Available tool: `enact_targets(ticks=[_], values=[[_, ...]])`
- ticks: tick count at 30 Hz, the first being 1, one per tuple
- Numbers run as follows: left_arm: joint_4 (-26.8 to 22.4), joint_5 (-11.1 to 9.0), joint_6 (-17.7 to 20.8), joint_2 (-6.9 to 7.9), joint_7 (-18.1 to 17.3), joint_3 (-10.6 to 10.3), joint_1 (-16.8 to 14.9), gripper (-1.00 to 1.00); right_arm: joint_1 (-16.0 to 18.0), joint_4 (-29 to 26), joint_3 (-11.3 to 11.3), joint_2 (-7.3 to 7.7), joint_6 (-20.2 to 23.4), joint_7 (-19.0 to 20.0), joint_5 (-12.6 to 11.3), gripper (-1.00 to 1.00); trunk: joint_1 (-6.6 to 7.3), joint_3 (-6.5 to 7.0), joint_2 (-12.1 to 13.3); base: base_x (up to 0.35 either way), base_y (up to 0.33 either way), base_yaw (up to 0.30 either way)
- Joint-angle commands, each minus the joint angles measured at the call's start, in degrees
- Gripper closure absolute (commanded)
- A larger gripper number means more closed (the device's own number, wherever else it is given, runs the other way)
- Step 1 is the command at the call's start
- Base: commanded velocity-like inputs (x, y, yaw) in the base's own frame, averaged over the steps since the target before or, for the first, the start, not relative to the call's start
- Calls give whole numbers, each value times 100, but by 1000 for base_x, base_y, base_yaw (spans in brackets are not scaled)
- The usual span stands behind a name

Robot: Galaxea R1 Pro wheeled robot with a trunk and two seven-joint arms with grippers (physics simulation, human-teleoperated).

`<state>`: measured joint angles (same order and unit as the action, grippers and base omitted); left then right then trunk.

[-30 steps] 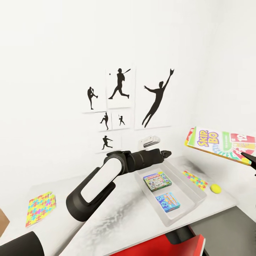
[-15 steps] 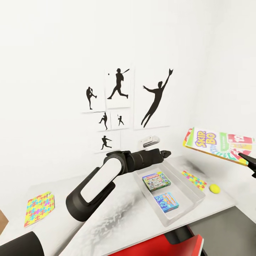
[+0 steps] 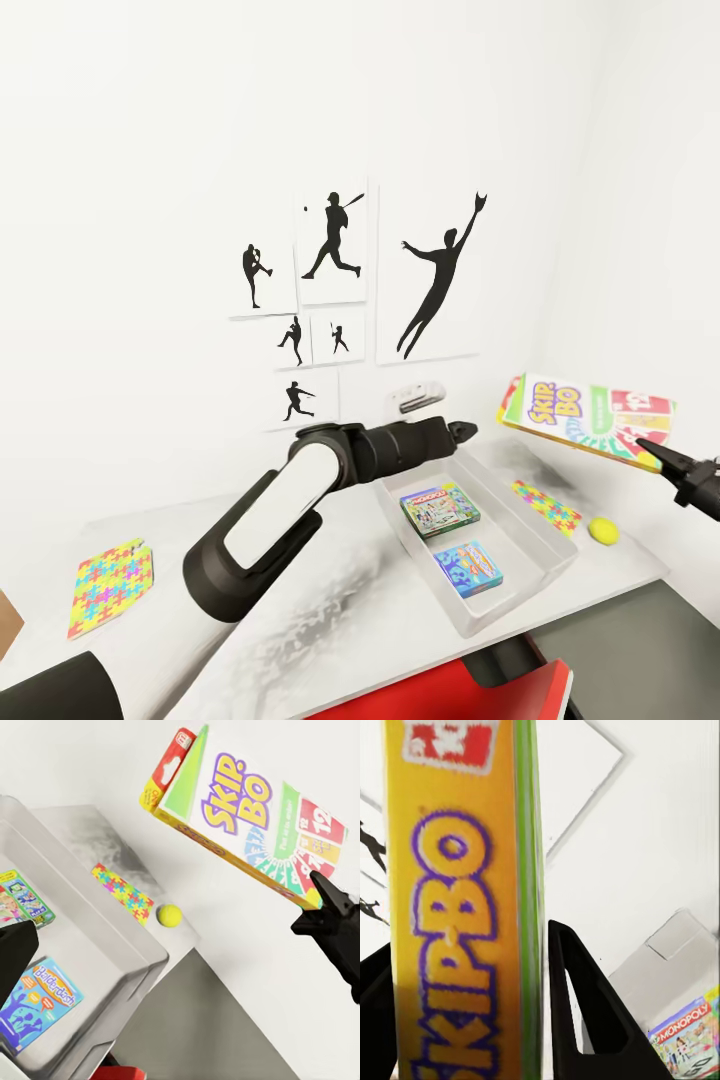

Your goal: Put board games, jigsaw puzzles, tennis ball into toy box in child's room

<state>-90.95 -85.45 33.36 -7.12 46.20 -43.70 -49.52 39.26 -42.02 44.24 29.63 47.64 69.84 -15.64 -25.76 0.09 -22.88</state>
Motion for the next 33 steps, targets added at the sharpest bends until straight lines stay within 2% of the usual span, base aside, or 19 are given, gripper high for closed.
enact_targets(ticks=[1,5,8,9,12,13,17,20,24,28,33], values=[[-16,-42,2,9,47,17,7,-100,7,6,7,-11,48,-106,-32,100,-3,-3,-4,0,0,0],[-57,-46,0,78,43,126,96,-100,17,9,3,-64,58,-465,-41,100,-3,-3,-4,0,0,0],[-83,-47,-7,168,38,427,271,-100,27,9,0,-156,75,-739,-47,100,-3,-3,-4,0,0,0],[-83,-47,-7,168,38,427,271,-100,27,9,0,-156,75,-739,-47,100,-3,-3,-4,0,0,0],[-97,-45,-4,244,36,858,525,-100,37,9,-1,-226,94,-891,-50,100,-3,-3,-4,0,0,0],[-97,-45,-4,244,36,858,525,-100,37,9,-1,-226,94,-891,-50,100,-3,-3,-4,0,0,0],[-106,-39,0,314,43,1328,775,-100,43,13,-2,-270,108,-986,-52,100,-3,-3,-4,0,0,0],[-111,-36,0,413,40,1526,872,-100,45,15,-3,-291,112,-1018,-53,100,-3,-3,-4,0,0,0],[-114,-34,-16,571,20,1690,948,-100,53,19,-5,-339,116,-1048,-45,100,-3,-3,-4,0,0,0],[-115,-34,-27,699,-15,1943,1055,-100,61,18,-9,-492,135,-1175,-38,100,-3,-3,-4,0,0,0],[-116,-34,-30,753,-48,2207,1179,-100,73,17,-32,-739,223,-1502,-38,100,-3,-3,-4,0,0,0]])
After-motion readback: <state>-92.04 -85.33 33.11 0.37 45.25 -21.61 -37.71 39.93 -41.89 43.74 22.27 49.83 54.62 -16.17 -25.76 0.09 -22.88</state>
